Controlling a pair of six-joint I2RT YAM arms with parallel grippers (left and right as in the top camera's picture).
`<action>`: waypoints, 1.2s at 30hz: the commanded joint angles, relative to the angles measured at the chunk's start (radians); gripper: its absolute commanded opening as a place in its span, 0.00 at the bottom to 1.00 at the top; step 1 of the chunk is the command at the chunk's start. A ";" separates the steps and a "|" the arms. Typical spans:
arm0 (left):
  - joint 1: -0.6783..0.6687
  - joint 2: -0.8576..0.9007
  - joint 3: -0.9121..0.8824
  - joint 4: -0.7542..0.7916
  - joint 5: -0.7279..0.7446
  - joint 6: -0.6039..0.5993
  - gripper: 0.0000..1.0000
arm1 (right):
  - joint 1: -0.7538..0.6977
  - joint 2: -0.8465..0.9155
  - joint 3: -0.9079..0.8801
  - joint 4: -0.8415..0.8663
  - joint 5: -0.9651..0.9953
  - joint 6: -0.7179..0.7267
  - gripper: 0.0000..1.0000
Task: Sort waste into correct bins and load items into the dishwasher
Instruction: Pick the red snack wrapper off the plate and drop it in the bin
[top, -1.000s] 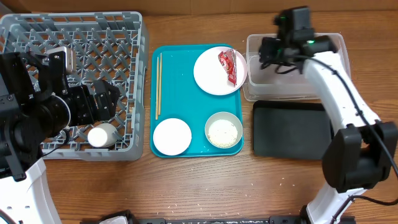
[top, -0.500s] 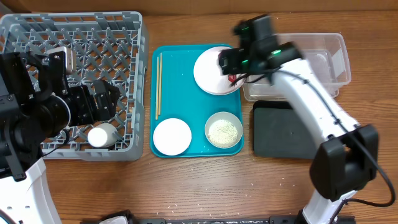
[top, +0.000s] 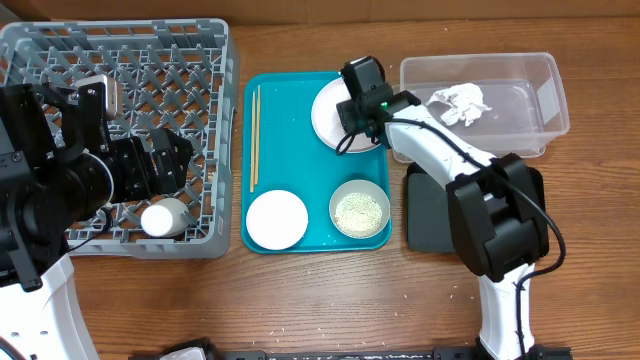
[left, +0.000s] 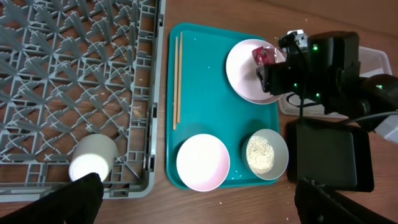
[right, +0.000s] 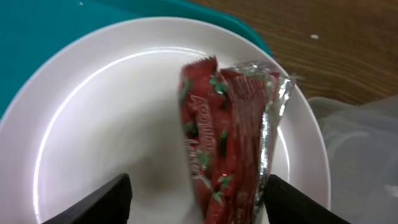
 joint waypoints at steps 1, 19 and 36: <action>-0.002 0.003 0.014 0.002 0.018 0.023 1.00 | -0.002 -0.010 0.003 -0.001 0.035 -0.018 0.66; -0.002 0.003 0.014 0.002 0.018 0.023 1.00 | 0.031 -0.079 0.074 -0.111 -0.132 0.018 0.04; -0.002 0.003 0.014 0.002 0.018 0.023 1.00 | -0.281 -0.220 0.086 -0.417 -0.142 0.144 0.04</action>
